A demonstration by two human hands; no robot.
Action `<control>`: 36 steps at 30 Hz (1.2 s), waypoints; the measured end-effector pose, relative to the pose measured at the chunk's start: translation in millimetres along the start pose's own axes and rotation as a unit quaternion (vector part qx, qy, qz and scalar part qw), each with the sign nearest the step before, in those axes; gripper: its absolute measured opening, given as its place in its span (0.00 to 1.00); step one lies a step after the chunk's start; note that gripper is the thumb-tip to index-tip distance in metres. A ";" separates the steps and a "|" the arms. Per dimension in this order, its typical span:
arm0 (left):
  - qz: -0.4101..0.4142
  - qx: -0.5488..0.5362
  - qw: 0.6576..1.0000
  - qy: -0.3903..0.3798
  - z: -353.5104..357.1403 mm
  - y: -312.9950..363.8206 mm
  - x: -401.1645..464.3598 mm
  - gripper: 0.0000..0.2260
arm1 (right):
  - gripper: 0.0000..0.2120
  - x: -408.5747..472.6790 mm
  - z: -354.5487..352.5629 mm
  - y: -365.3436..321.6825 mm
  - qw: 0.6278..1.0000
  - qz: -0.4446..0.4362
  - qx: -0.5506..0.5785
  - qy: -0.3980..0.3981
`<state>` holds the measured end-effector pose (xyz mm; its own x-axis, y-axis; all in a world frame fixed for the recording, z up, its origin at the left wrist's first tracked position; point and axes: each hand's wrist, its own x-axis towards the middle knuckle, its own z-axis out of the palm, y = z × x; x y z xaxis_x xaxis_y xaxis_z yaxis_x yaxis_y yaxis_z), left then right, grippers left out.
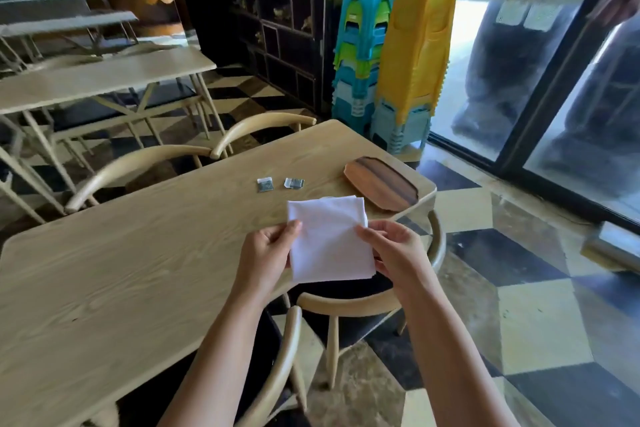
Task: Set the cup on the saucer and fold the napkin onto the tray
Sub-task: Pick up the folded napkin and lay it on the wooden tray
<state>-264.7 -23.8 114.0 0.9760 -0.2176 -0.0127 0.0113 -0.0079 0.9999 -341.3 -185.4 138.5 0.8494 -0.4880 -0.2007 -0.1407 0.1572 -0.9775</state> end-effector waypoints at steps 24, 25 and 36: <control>-0.138 -0.087 0.987 0.009 214.7 -38.8 102.8 0.10 | 0.03 227.0 -190.9 -21.9 0.981 0.048 -0.099 -0.163; -0.146 -0.088 0.985 0.012 217.7 -42.8 112.8 0.09 | 0.03 237.7 -191.0 -19.1 0.981 0.053 -0.098 -0.160; -0.220 -0.064 0.973 -0.011 252.5 -86.6 254.7 0.08 | 0.07 384.0 -181.2 7.4 0.974 0.109 -0.171 -0.104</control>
<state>-72.1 -325.0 22.9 0.8657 -0.2412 -0.4385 0.4554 0.0161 0.8902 -108.3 -527.2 42.4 0.8597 -0.2851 -0.4238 -0.4605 -0.0737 -0.8846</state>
